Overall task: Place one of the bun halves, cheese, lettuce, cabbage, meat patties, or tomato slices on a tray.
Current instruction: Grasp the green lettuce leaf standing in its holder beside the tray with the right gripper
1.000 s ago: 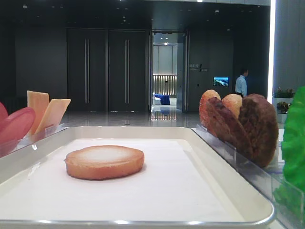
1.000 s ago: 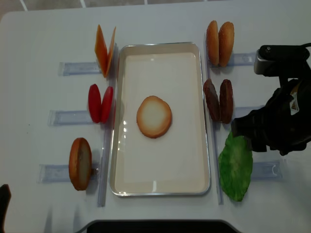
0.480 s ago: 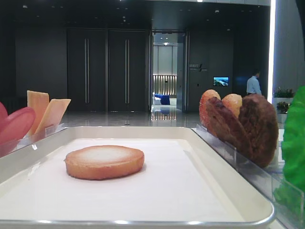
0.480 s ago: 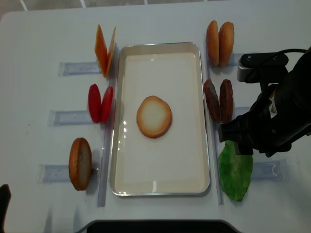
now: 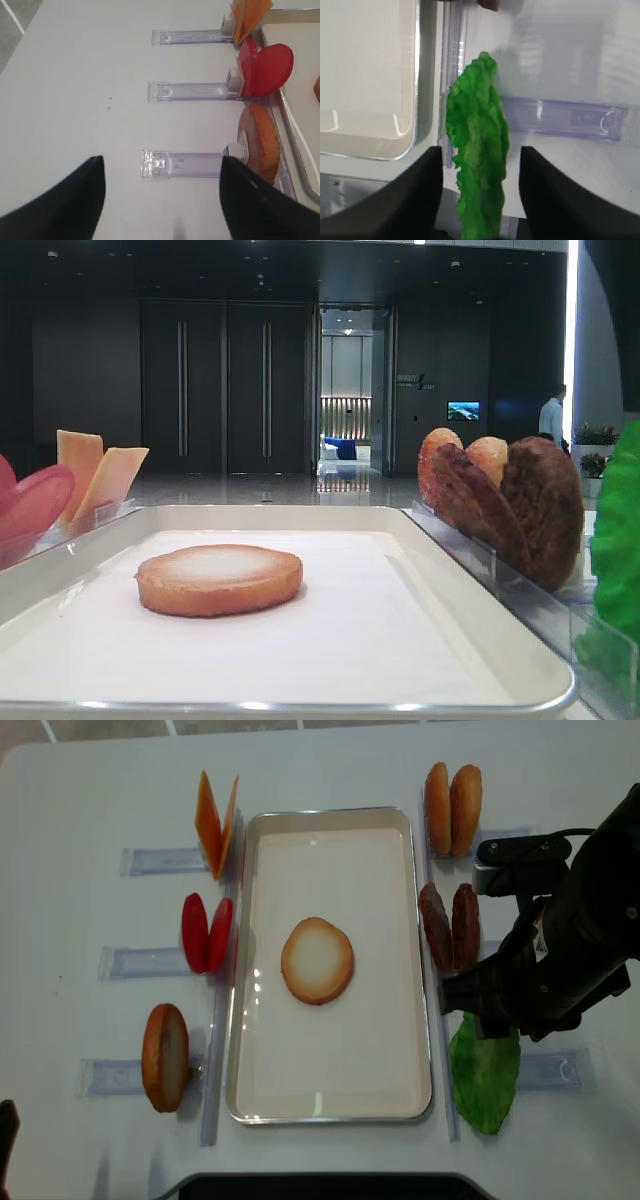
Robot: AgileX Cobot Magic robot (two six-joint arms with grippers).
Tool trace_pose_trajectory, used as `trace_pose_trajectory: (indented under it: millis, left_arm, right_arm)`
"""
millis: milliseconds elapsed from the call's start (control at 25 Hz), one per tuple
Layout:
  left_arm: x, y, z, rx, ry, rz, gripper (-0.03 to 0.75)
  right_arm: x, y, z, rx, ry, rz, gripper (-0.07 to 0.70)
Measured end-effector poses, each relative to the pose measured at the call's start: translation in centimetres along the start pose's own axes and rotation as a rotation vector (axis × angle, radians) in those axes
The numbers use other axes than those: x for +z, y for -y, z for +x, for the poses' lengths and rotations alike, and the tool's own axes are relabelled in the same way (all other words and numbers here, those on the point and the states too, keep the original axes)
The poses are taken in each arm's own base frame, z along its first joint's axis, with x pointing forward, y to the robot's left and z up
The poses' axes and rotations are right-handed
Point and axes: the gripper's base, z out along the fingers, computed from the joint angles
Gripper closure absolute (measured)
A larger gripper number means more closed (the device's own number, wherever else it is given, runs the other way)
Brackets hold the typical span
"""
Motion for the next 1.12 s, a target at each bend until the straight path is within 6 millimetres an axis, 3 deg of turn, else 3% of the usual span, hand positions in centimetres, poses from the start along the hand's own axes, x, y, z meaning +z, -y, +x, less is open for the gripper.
trace_pose_trajectory:
  millis: [440, 640, 920, 1120]
  left_arm:
    - [0.0, 0.0, 0.0, 0.000, 0.000, 0.000, 0.181]
    - [0.0, 0.0, 0.0, 0.000, 0.000, 0.000, 0.181]
    - [0.0, 0.0, 0.0, 0.000, 0.000, 0.000, 0.181]
    - [0.0, 0.0, 0.0, 0.000, 0.000, 0.000, 0.181]
  right_arm:
    - [0.2, -0.4, 0.1, -0.022, -0.013, -0.006, 0.379]
    - [0.2, -0.3, 0.1, -0.034, -0.013, 0.007, 0.600]
    - [0.1, -0.1, 0.3, -0.053, -0.021, 0.021, 0.609]
    - [-2.0, 0.0, 0.6, -0.061, 0.011, 0.001, 0.609]
